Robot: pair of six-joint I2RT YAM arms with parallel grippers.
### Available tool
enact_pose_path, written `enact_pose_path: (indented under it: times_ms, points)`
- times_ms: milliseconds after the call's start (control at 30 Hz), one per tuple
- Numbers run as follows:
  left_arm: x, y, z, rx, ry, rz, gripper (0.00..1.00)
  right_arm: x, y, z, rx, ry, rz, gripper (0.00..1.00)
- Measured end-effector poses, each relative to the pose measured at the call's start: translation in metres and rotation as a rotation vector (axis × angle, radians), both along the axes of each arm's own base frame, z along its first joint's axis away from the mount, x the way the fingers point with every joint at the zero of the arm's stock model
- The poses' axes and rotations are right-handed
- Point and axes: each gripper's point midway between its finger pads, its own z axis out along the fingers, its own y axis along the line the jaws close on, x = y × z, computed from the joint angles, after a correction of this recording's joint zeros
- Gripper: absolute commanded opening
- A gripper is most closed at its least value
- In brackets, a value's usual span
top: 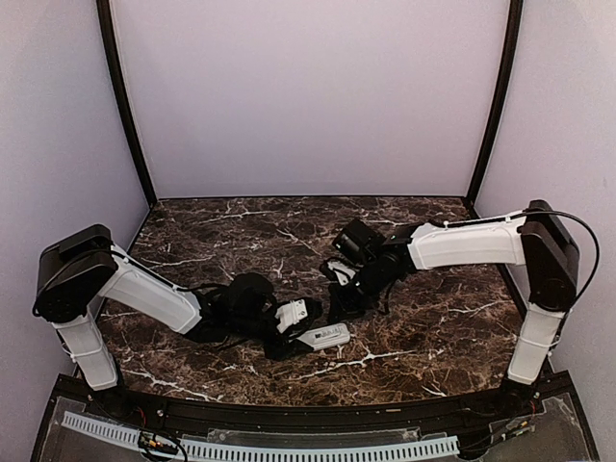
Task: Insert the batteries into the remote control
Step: Press the battery cover on the remote control.
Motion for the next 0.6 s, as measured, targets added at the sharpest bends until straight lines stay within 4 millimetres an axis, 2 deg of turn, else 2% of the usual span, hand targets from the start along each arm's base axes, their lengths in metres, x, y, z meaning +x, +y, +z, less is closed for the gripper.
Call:
enact_pose_path:
  times_ms: [133,200,367,600]
  points:
    - [0.000,0.003,-0.004,0.021,0.004,0.010,0.60,0.009,-0.006,0.027,0.007,-0.061,-0.027,0.15]
    - [0.001,0.005,-0.006,0.032,0.004,0.015,0.60,0.013,-0.012,0.033,-0.002,-0.079,-0.048,0.18]
    - [0.000,0.013,-0.015,0.071,0.013,0.030,0.57,0.018,-0.028,0.025,-0.051,-0.060,-0.080,0.18]
    - [-0.002,0.015,-0.017,0.080,0.021,0.029,0.51,0.014,-0.027,0.004,-0.077,-0.002,-0.065,0.09]
